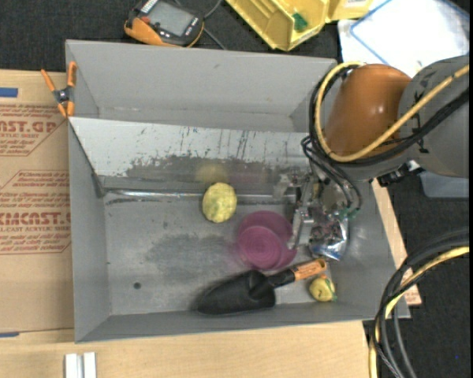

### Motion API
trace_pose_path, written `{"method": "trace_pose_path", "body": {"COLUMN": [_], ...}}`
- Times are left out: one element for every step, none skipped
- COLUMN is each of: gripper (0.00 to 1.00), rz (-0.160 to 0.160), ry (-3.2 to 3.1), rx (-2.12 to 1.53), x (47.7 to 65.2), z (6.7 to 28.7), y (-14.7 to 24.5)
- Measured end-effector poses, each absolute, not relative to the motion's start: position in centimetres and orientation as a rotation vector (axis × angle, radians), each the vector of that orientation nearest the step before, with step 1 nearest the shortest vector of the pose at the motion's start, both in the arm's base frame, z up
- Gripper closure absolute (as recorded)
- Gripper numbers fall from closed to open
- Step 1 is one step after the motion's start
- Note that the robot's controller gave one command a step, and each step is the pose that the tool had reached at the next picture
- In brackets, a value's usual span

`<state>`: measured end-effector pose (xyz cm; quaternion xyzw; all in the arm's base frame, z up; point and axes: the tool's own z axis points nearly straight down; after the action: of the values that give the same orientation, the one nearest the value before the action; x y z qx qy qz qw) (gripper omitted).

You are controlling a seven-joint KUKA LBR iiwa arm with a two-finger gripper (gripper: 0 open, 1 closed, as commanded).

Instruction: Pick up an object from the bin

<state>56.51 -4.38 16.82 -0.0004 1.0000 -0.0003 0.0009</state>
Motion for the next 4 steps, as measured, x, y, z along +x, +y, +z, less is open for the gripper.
{"method": "trace_pose_path", "body": {"gripper": [0.00,0.00,0.00,0.00], "rz": [-0.001,-0.002,-0.005,-0.010], "ry": [3.140,3.055,2.990,2.885], "rx": [-0.001,-0.708,-0.902,-1.199], "x": [56.5,56.1,58.8,58.7], "z": [16.8,11.2,7.6,7.8], "y": [-4.4,-1.4,-3.4,0.1]}}
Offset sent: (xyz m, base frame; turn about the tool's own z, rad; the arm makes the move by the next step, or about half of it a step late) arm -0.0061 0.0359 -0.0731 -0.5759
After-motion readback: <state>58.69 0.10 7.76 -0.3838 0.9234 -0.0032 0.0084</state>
